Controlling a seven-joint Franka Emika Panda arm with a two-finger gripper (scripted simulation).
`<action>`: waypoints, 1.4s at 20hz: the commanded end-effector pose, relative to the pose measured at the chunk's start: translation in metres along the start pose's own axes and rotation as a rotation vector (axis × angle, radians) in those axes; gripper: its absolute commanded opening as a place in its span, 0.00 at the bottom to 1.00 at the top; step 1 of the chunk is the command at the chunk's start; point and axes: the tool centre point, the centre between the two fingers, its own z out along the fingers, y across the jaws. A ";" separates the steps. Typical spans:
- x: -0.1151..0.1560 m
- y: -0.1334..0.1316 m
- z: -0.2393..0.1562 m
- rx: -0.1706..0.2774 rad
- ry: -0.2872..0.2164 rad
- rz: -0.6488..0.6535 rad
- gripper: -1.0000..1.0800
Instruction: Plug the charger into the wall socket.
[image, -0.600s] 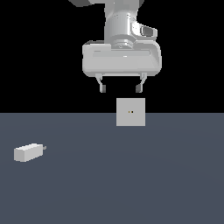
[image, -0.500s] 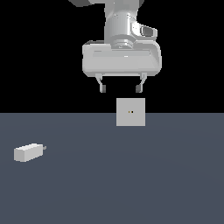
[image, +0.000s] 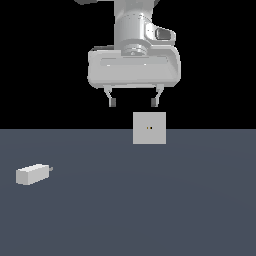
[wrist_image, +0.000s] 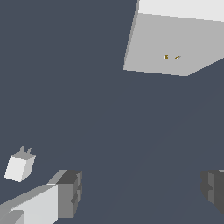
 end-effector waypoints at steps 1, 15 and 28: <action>-0.004 -0.007 0.002 -0.001 0.015 0.009 0.96; -0.033 -0.069 0.028 -0.014 0.160 0.095 0.96; -0.048 -0.119 0.053 -0.028 0.277 0.165 0.96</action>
